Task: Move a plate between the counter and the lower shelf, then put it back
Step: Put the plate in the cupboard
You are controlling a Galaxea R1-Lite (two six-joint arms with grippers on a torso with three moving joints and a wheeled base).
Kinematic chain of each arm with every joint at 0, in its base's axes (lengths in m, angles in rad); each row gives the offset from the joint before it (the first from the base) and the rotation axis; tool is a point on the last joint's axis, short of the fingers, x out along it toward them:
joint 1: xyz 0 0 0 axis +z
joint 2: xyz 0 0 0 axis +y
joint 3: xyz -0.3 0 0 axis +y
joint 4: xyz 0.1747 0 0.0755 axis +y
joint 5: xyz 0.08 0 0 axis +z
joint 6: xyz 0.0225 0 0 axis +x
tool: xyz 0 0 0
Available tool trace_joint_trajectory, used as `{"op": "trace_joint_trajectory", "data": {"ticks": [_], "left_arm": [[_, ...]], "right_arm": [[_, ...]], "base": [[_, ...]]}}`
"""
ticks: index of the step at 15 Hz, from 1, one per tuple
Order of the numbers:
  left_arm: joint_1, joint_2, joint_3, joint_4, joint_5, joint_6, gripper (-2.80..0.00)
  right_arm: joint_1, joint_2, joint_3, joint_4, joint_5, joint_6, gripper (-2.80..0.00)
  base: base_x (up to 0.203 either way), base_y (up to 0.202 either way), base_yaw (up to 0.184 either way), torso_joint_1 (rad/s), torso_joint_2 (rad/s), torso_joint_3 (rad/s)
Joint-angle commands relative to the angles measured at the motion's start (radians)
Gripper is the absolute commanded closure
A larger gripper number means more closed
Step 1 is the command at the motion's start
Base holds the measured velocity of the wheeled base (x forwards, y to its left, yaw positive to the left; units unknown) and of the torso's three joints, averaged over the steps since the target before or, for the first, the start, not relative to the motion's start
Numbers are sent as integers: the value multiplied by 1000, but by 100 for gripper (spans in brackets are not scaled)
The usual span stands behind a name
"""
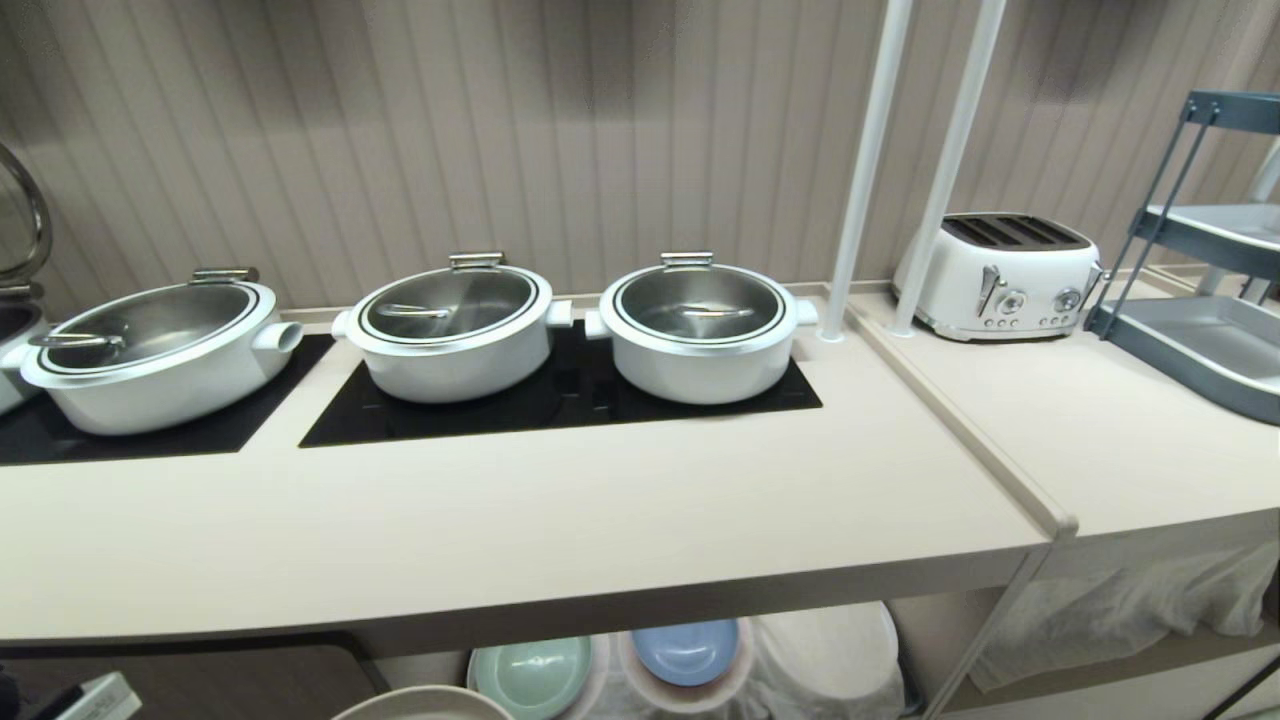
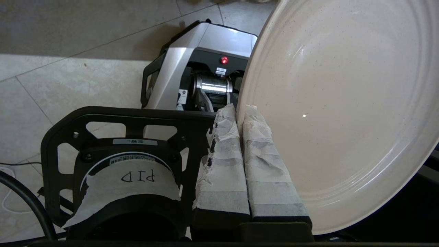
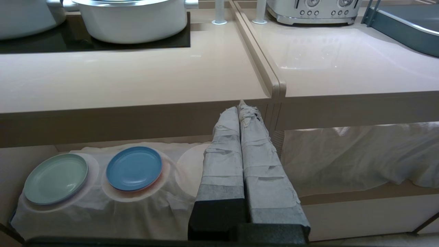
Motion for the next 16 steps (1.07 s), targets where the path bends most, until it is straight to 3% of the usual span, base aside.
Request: {"op": "trace_joint_trajectory", "data": {"ticks": [1, 16], "left_arm": [[0, -4, 0, 3, -1, -2, 0], [0, -50, 15, 11, -1, -4, 0]], "right_arm": [[0, 0, 0, 0, 0, -1, 0], [0, 0, 0, 0, 0, 0, 0]], "base": [[0, 0, 0, 0, 0, 0], [0, 0, 0, 0, 0, 0]]}}
